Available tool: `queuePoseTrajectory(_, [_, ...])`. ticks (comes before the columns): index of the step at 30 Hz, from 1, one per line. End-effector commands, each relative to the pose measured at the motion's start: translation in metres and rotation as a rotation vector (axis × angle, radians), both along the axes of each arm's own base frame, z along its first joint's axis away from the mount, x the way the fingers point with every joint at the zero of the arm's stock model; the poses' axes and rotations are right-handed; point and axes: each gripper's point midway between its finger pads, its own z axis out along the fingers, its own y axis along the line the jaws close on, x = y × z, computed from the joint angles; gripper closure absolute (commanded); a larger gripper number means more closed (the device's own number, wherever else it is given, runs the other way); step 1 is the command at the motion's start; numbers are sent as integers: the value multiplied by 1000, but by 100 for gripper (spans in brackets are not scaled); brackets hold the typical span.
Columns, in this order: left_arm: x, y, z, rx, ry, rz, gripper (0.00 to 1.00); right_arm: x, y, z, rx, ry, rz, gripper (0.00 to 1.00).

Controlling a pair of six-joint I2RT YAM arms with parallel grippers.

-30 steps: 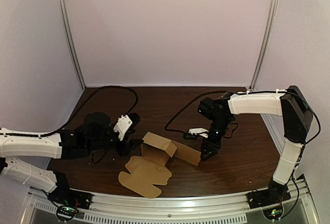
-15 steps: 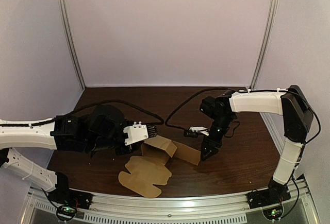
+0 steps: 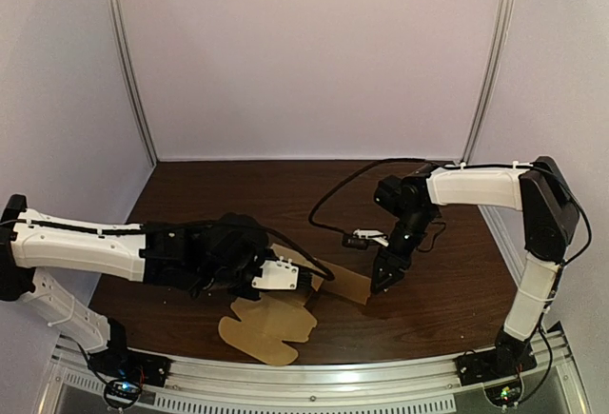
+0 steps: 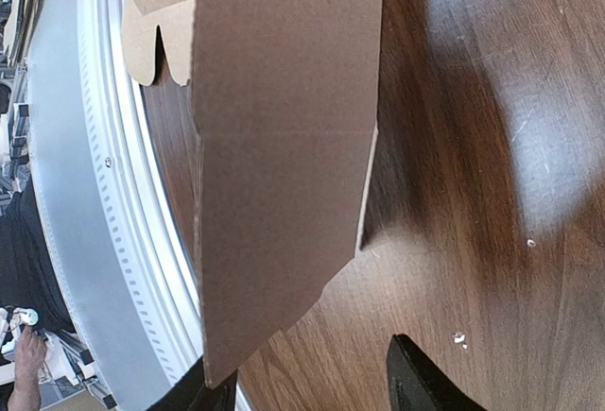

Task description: Fold the paper box

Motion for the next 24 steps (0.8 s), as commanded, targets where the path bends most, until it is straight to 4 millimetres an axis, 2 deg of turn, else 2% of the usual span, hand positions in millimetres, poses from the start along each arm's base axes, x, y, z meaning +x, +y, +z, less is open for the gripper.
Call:
queuePoseTrajectory(1, [0, -17, 0, -23, -16, -48, 68, 2, 1, 11, 39, -6, -20, 45])
queuePoseTrajectory(6, [1, -23, 0, -27, -10, -50, 68, 4, 2, 13, 50, -3, -27, 45])
queuePoseTrajectory(12, [3, -28, -18, 35, 3, -61, 72, 4, 2, 13, 53, 0, -28, 44])
queuePoseTrajectory(18, [10, -29, -13, 13, -37, -35, 75, 2, 1, 14, 61, 10, -24, 44])
queuePoseTrajectory(20, [8, -34, -4, -33, -21, -35, 70, 2, 1, 13, 61, 7, -20, 43])
queuePoseTrajectory(21, [5, -35, 0, -49, 7, -36, 63, 2, 1, 13, 60, 8, -18, 43])
queuePoseTrajectory(24, [23, -42, 25, -169, 137, 108, 48, 2, 1, 13, 60, 10, -18, 43])
